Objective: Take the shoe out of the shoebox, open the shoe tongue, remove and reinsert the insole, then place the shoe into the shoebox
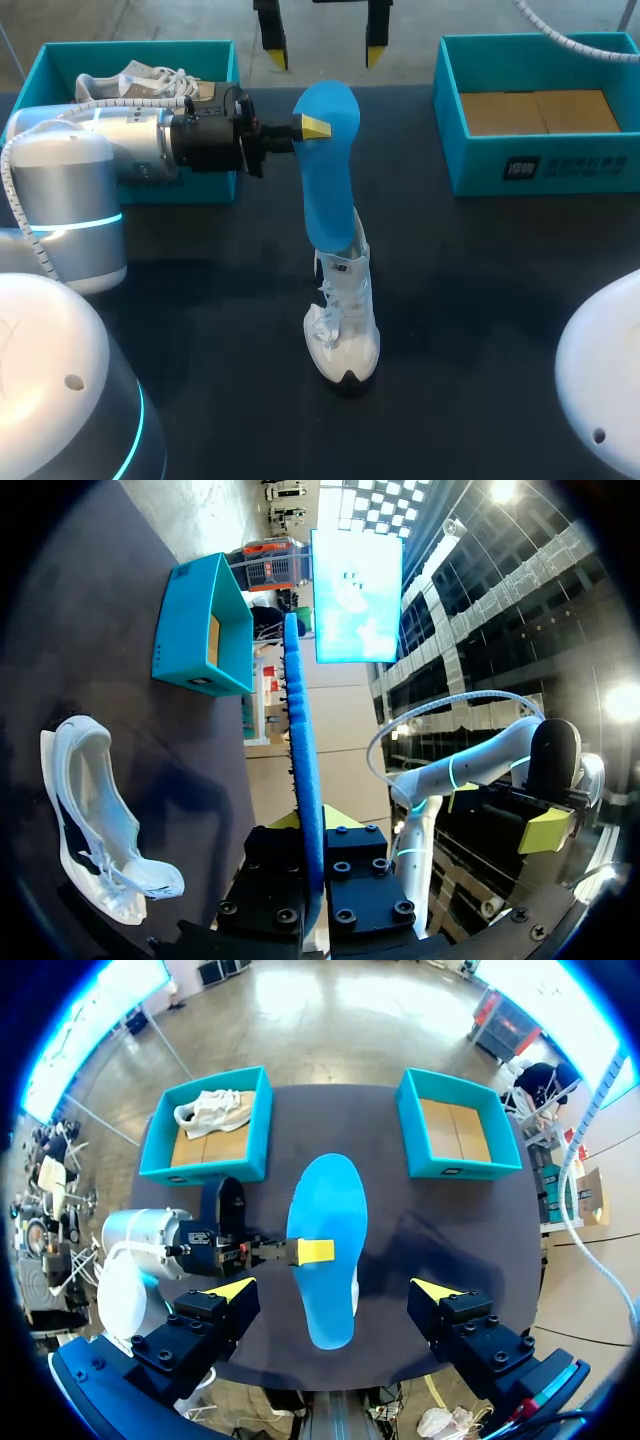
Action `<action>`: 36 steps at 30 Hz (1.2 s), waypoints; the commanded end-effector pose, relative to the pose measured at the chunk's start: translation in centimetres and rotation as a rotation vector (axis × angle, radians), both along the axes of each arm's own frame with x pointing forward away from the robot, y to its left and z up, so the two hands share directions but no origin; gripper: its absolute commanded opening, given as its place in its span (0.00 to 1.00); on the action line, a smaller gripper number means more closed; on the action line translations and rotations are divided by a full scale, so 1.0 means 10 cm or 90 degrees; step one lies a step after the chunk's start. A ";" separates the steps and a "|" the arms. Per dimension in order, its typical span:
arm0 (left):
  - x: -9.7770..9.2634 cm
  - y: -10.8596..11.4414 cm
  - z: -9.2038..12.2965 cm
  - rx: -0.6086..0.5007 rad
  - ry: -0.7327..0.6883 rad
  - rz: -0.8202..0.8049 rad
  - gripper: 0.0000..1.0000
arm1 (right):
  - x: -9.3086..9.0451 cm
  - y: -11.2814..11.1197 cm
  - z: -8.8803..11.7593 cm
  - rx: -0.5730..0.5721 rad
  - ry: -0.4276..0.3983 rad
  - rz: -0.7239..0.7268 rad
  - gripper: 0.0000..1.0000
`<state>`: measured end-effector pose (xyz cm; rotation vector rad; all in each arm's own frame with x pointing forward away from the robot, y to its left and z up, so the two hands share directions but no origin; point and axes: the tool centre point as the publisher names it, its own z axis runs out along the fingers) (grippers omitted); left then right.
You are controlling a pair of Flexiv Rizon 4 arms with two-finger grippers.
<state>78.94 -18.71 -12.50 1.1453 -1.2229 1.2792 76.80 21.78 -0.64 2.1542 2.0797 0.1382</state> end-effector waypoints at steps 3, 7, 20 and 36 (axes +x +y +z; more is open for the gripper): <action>-0.01 0.01 0.00 0.001 0.000 0.000 0.00 | 0.00 -0.01 0.00 0.002 0.000 -0.001 1.00; -0.01 0.01 0.00 0.001 0.000 0.000 0.00 | 0.00 -0.01 0.00 0.002 0.000 -0.001 1.00; -0.01 0.01 0.00 0.001 0.000 0.000 0.00 | 0.00 -0.01 -0.01 0.002 0.000 -0.002 1.00; -0.01 0.01 0.00 0.001 0.000 0.000 0.00 | -0.07 -0.15 -0.01 0.034 -0.014 -0.015 1.00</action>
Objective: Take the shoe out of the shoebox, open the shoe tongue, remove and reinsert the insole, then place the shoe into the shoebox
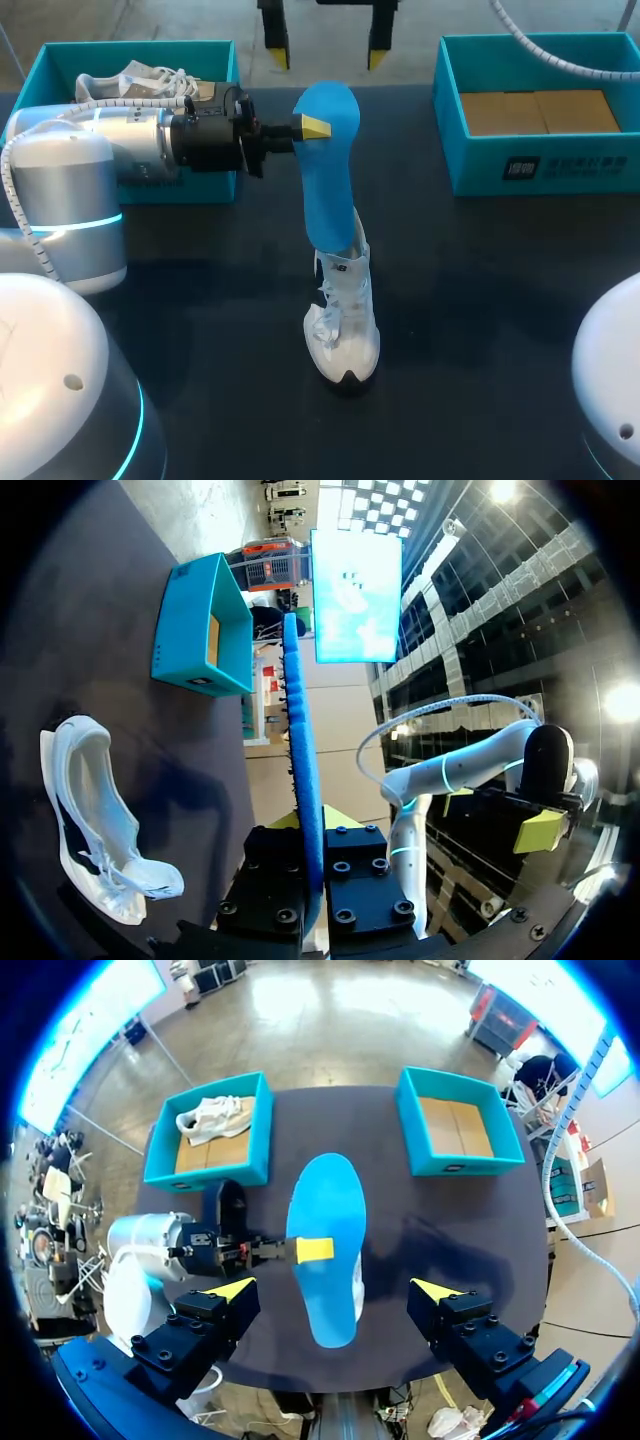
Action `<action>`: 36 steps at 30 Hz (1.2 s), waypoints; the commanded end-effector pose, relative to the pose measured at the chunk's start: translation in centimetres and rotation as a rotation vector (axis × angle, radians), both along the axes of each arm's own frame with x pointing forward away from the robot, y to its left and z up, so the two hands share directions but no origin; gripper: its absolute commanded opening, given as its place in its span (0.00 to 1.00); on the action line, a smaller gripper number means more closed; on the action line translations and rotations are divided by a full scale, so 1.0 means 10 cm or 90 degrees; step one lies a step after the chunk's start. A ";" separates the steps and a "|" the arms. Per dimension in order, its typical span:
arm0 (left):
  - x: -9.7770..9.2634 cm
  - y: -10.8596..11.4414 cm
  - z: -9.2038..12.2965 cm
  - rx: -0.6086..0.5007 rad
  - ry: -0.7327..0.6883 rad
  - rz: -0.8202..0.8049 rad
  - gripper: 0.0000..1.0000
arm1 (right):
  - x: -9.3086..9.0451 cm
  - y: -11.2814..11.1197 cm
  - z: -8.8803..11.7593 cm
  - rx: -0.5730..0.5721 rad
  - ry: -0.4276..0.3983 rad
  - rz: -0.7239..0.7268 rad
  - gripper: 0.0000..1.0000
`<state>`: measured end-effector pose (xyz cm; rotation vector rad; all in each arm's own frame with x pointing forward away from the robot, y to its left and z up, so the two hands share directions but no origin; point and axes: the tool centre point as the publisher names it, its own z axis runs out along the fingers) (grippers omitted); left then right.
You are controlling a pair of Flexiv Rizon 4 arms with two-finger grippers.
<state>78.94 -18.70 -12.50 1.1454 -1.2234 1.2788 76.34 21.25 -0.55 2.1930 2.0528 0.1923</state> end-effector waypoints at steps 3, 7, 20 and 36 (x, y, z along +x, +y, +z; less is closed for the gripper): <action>-0.01 0.01 0.00 0.001 0.000 0.000 0.00 | -0.04 -0.15 -0.02 0.009 -0.002 0.009 1.00; -0.01 0.01 0.00 0.001 0.000 0.000 0.00 | -0.05 -0.23 -0.01 0.001 -0.001 0.019 1.00; -0.01 0.01 0.00 0.001 0.000 0.000 0.00 | -0.07 -0.40 -0.04 0.063 -0.012 0.048 1.00; -0.01 0.01 0.00 0.001 0.000 0.000 0.00 | -0.11 -0.55 -0.28 0.140 -0.003 0.071 1.00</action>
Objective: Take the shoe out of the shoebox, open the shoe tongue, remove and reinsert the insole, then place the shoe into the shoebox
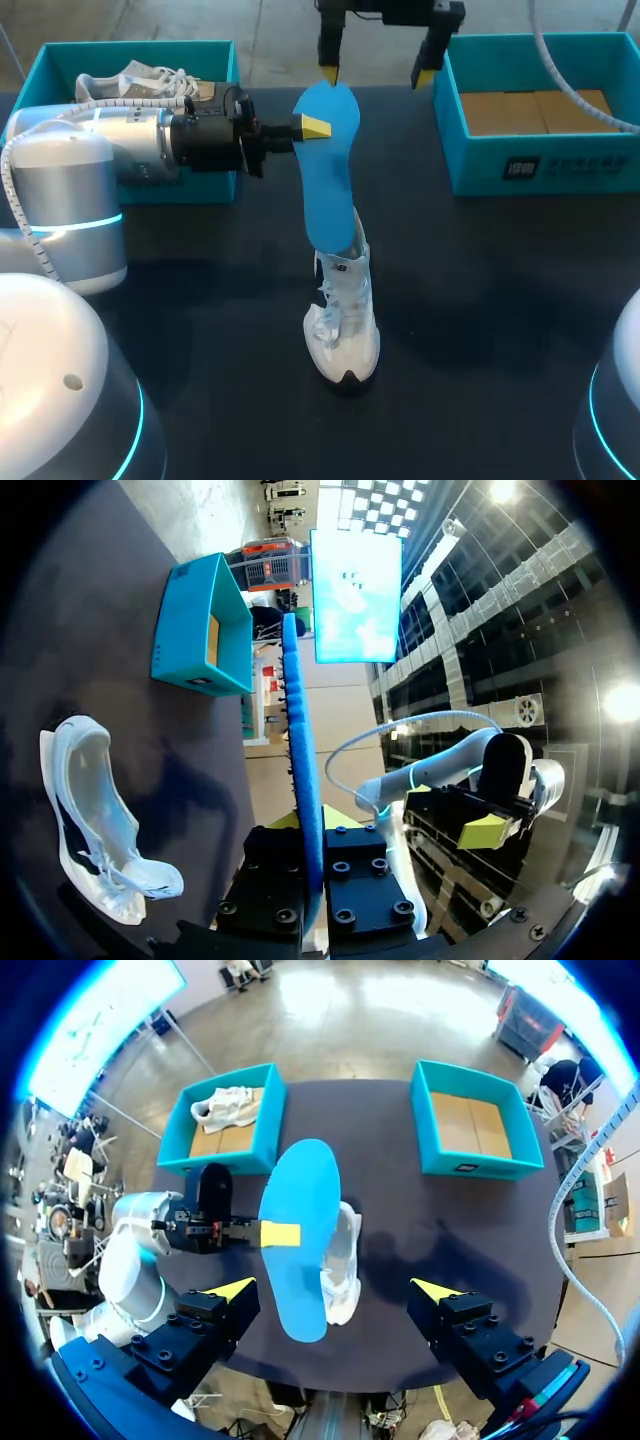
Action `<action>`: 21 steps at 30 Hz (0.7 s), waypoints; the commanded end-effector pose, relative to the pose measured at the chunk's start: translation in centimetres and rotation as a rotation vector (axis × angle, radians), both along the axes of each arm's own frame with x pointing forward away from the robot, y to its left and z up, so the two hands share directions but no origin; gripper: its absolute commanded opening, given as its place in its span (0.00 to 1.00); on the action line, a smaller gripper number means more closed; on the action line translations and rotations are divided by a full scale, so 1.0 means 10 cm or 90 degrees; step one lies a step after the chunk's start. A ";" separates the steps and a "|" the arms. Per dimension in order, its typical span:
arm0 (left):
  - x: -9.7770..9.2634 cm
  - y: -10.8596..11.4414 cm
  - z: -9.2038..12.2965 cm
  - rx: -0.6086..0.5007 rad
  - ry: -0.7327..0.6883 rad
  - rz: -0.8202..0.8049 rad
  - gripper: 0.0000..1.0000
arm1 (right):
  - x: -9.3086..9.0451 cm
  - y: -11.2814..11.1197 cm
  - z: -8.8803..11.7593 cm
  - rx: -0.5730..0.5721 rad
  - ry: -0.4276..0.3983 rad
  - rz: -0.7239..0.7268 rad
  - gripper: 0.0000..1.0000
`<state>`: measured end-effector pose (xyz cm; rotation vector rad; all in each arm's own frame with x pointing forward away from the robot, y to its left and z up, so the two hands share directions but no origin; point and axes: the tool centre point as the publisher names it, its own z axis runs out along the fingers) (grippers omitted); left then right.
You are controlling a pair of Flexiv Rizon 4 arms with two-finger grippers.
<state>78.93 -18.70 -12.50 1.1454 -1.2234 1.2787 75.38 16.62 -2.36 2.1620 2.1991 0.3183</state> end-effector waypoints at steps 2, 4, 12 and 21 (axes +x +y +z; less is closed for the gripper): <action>-0.01 0.01 0.00 0.001 0.000 0.000 0.00 | -0.02 -0.11 -0.13 0.077 -0.002 0.010 1.00; -0.01 0.01 0.00 0.001 0.000 0.000 0.00 | -0.03 -0.15 -0.16 0.092 0.000 0.010 1.00; -0.01 0.01 0.00 0.001 0.000 0.000 0.00 | -0.06 -0.26 -0.23 0.150 0.000 0.008 1.00; -0.01 0.01 0.00 0.001 0.000 0.000 0.00 | -0.06 -0.39 -0.31 0.253 -0.015 0.019 1.00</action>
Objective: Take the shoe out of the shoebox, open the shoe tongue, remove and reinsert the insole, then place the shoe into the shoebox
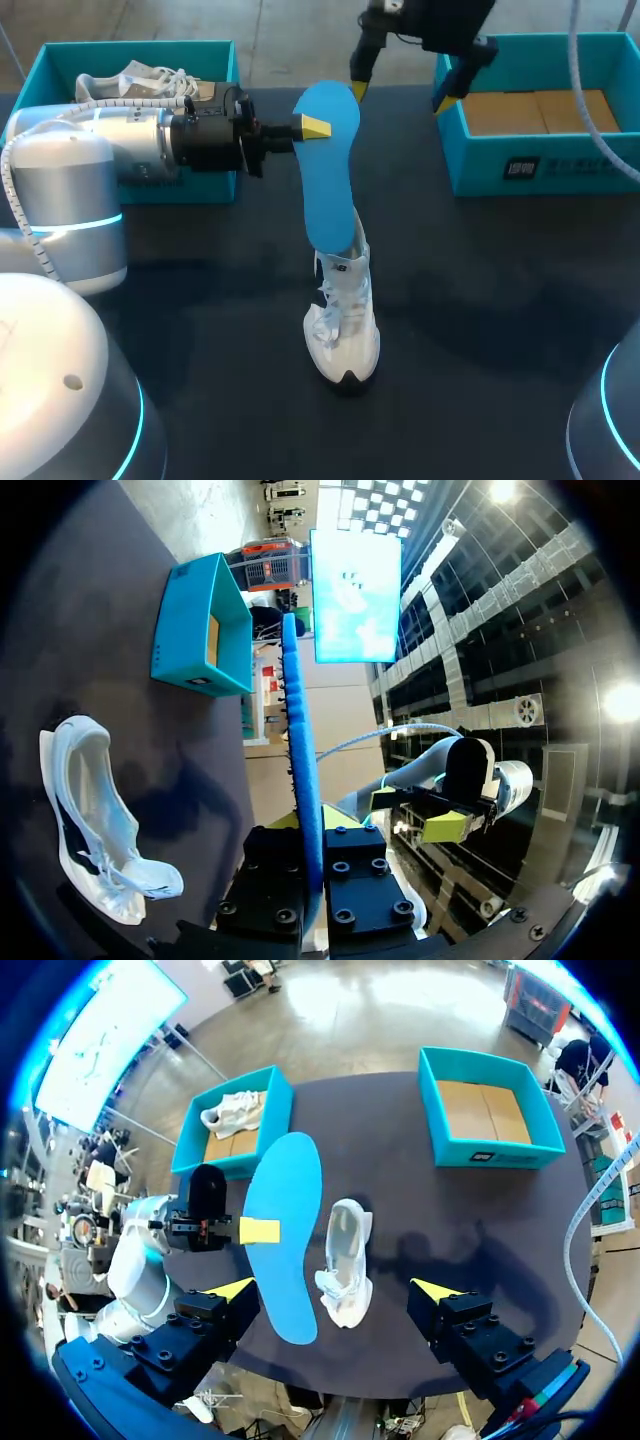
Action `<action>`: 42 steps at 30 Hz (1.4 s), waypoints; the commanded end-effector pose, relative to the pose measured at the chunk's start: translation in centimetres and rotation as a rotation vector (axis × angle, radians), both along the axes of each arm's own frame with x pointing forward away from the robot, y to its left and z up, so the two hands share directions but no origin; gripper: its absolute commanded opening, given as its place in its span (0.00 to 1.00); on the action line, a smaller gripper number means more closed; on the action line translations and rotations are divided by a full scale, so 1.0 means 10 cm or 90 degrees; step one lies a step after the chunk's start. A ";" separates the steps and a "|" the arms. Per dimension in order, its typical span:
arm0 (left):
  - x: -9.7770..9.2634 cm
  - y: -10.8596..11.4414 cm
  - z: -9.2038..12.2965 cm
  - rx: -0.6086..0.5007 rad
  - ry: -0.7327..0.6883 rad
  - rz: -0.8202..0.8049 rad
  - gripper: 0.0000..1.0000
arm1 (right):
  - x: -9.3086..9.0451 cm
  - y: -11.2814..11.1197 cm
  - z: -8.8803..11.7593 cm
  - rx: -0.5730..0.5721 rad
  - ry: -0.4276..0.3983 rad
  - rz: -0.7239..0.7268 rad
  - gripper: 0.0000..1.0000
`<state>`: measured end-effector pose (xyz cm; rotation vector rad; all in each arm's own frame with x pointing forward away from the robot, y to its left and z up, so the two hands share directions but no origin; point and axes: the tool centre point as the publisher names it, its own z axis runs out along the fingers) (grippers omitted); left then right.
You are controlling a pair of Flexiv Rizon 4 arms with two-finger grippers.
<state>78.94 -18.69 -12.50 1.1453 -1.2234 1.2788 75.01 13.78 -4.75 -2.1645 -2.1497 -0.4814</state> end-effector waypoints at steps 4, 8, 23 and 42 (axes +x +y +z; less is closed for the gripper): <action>-0.01 0.01 0.00 0.001 0.000 0.000 0.00 | 0.00 -0.19 -0.10 0.192 -0.028 0.029 1.00; -0.01 0.01 0.00 0.001 0.000 0.000 0.00 | 0.04 -0.27 -0.13 0.233 -0.045 0.034 1.00; -0.01 0.01 0.00 0.001 0.000 0.000 0.00 | 0.24 -0.31 -0.35 0.399 -0.064 0.064 1.00; -0.01 0.01 0.00 0.001 0.000 0.000 0.00 | 0.44 -0.26 -0.47 0.444 -0.076 0.079 1.00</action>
